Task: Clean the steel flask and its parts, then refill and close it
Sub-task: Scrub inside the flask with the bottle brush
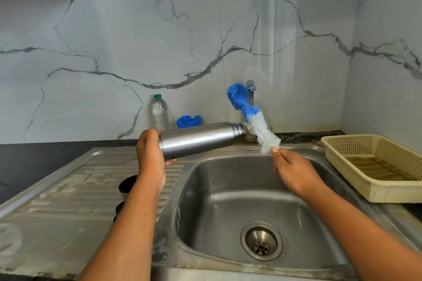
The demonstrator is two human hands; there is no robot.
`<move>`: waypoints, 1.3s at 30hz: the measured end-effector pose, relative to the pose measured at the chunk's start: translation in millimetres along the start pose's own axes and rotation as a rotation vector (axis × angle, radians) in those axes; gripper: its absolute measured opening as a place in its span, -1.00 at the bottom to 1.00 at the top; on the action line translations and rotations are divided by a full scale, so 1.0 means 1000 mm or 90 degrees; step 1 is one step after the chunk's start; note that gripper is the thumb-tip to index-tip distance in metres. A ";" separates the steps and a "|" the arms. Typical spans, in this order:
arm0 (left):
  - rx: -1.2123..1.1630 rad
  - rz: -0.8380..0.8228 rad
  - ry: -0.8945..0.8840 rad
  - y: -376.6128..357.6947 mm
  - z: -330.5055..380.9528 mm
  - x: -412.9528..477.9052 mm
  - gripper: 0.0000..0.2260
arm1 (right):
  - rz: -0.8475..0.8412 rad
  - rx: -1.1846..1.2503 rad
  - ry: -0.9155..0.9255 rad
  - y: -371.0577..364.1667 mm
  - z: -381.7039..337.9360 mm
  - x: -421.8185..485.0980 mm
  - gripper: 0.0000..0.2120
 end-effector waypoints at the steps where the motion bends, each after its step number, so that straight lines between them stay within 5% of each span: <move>1: 0.010 -0.022 0.000 -0.003 0.001 -0.001 -0.82 | 0.003 0.013 0.001 0.000 -0.001 0.000 -0.56; 12: -0.023 -0.178 0.073 -0.027 -0.010 -0.009 -0.54 | -0.020 0.149 -0.041 -0.012 -0.001 -0.003 -0.59; 16: -0.076 -0.173 0.105 -0.030 -0.012 -0.010 -0.80 | -0.001 0.112 -0.023 -0.011 -0.009 -0.005 -0.58; 23: 0.130 -0.218 0.117 -0.035 -0.021 -0.014 -0.40 | 0.047 0.120 0.014 -0.007 -0.013 -0.004 -0.59; 29: 0.095 -0.088 0.106 -0.024 -0.014 -0.006 -0.62 | 0.029 0.092 0.066 -0.010 -0.018 -0.005 -0.60; 39: -0.095 0.086 0.149 0.011 -0.016 0.009 -0.55 | -0.167 -0.069 0.014 -0.037 -0.008 -0.016 -0.55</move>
Point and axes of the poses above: each hand's wrist, its own x-axis towards the middle knuckle, its own y-axis out of the back of the hand, z = x × y, the point moved 5 cm from there along x, towards the middle knuckle, and after that the axes turned 11 degrees about x, right-handed, at the moved point
